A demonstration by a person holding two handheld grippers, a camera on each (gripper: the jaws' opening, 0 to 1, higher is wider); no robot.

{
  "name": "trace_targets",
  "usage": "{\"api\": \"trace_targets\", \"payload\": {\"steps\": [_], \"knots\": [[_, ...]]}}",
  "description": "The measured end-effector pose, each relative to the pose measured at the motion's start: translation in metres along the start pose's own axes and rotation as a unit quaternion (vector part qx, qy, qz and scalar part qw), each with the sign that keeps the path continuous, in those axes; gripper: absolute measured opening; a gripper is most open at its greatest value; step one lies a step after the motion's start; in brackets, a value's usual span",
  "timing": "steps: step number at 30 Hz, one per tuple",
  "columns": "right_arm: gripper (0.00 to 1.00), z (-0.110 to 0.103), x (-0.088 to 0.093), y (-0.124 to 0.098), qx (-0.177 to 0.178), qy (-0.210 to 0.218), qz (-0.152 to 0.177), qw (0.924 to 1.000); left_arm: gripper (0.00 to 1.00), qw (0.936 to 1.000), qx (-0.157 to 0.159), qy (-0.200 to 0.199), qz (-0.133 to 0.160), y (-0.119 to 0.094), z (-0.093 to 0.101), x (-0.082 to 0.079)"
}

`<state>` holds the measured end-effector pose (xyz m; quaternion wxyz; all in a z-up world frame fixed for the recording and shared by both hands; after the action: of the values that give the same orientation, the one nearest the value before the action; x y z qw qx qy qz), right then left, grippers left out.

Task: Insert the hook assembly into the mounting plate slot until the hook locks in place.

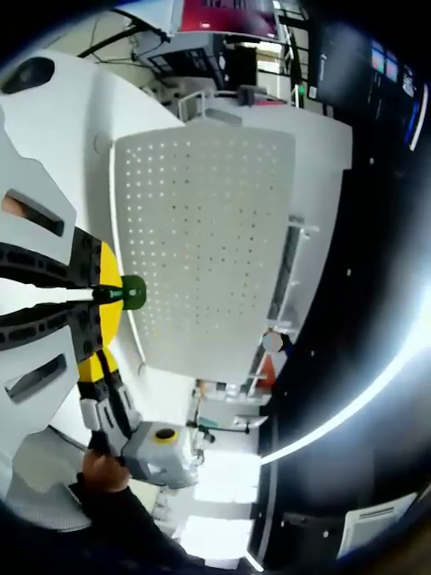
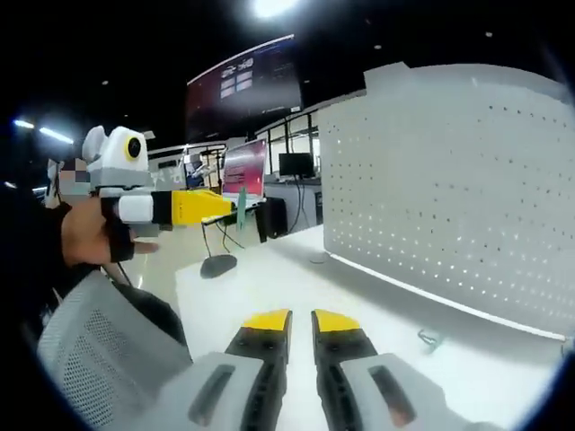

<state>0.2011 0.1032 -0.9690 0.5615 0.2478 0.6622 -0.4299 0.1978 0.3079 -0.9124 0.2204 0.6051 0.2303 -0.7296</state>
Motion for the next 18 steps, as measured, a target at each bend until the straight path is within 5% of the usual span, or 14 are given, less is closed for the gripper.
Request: {"api": "trace_targets", "payload": {"steps": [11, 18], "knots": [[0.07, -0.001, -0.004, -0.005, 0.007, 0.001, 0.010, 0.9999, 0.02, 0.9997, -0.015, 0.017, 0.011, -0.004, -0.008, -0.015], [0.07, 0.002, -0.005, -0.004, 0.008, 0.006, 0.011, 0.9999, 0.02, 0.9977, -0.034, 0.050, 0.031, 0.011, -0.028, -0.050]]}}
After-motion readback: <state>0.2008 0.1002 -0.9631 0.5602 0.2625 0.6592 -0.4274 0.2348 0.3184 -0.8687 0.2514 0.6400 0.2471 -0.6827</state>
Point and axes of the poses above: the point that each gripper's makers call its tool centre point, and the gripper's own axes: y roughly forward along the fingers, z roughly to its right, x roughly out of its underside, the point moved 10 cm from there along -y, roughly backward along the fingers, and after that the axes turned 12 degrees about x, right-handed, at the moved point
